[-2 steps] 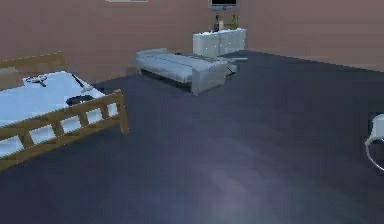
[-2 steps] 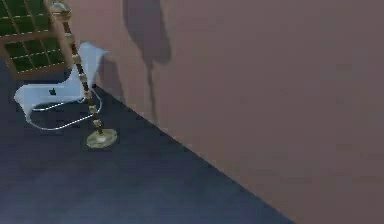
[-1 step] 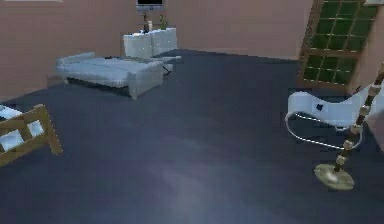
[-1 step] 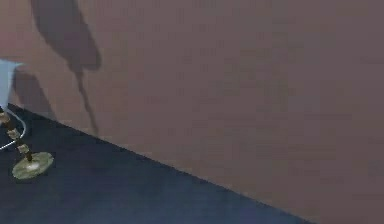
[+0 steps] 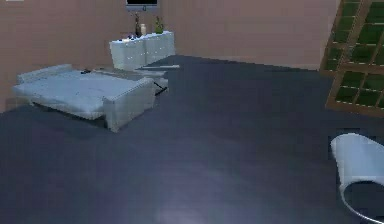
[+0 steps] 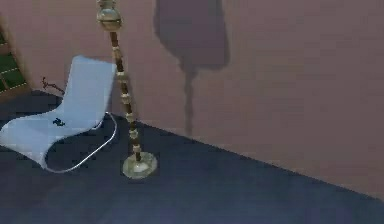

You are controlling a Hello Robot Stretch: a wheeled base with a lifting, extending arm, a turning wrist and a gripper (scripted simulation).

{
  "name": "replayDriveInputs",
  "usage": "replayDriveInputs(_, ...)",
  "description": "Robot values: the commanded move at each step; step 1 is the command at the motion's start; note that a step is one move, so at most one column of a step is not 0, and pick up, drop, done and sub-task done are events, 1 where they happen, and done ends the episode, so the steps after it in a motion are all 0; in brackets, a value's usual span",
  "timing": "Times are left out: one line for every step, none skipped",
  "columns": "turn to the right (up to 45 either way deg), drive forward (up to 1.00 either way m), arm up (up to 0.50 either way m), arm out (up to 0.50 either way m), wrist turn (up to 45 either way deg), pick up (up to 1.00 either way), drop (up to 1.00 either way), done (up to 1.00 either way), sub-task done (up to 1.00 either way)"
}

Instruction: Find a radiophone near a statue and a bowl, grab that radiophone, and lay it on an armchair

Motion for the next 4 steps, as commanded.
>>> replayDriveInputs(0.0, 1.0, 0.0, 0.0, 0.0, 0.0, 0.0, 0.0, 0.0)
replayDriveInputs(3.0, 0.0, 0.0, 0.0, 0.0, 0.0, 0.0, 0.0, 0.0)
replayDriveInputs(0.0, 1.0, 0.0, 0.0, 0.0, 0.0, 0.0, 0.0, 0.0)
replayDriveInputs(0.0, 1.0, 0.0, 0.0, 0.0, 0.0, 0.0, 0.0, 0.0)
